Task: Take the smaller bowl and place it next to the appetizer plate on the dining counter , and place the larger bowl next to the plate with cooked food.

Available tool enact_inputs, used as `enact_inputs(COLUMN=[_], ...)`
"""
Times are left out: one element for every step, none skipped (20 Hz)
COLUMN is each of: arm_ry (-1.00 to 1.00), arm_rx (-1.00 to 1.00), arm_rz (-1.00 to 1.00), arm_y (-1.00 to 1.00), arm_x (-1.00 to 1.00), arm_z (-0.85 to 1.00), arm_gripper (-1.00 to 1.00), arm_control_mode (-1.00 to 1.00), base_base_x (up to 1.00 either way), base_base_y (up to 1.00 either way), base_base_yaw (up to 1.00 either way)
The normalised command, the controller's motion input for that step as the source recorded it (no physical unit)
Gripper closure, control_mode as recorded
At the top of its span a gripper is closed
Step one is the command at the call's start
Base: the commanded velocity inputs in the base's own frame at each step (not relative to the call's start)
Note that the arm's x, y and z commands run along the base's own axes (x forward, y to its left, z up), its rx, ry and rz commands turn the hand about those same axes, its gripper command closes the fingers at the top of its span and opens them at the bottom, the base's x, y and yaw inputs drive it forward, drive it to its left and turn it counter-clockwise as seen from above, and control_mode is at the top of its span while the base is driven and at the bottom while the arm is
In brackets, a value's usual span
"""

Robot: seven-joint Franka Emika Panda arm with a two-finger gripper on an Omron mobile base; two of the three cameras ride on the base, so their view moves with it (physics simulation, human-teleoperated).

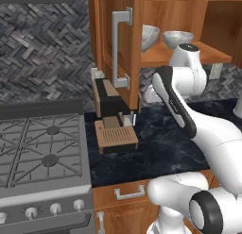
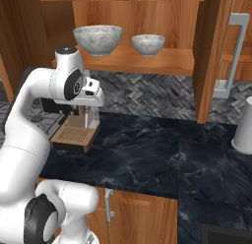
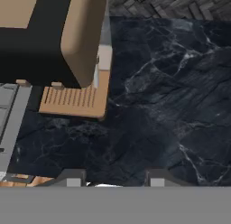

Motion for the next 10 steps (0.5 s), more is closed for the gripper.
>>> enact_inputs(arm_ry=[0.0, -0.1, -0.18, -0.13, -0.18, -0.2, -0.28, -0.26, -0.21, -0.23], arm_rx=[0.0, 0.0, 0.0, 0.0, 0.0, 0.03, 0.14, 0.21, 0.25, 0.29], arm_rz=[0.0, -0.06, -0.01, -0.04, -0.07, -0.08, -0.08, -0.09, -0.12, -0.17], arm_y=[0.0, 0.15, 0.23, 0.21, 0.19, 0.21, 0.16, 0.0, 0.0, -0.03], arm_x=[0.01, 0.0, -0.05, -0.12, -0.11, -0.09, 0.0, 0.0, 0.0, 0.0], arm_z=[0.0, 0.0, 0.0, 0.0, 0.0, 0.07, 0.09, 0.08, 0.36, 0.62], arm_gripper=[-1.0, -1.0, -1.0, -1.0, -1.0, -1.0, -1.0, -1.0, -1.0, -1.0], arm_control_mode=[-1.0, -1.0, -1.0, -1.0, -1.0, -1.0, -1.0, -1.0, -1.0, -1.0], base_base_x=[0.0, 0.0, 0.0, 0.0, 0.0, 0.0, 0.0, 0.0, 0.0, 0.0], base_base_y=[0.0, 0.0, 0.0, 0.0, 0.0, 0.0, 0.0, 0.0, 0.0, 0.0], base_base_yaw=[0.0, 0.0, 0.0, 0.0, 0.0, 0.0, 0.0, 0.0, 0.0, 0.0])
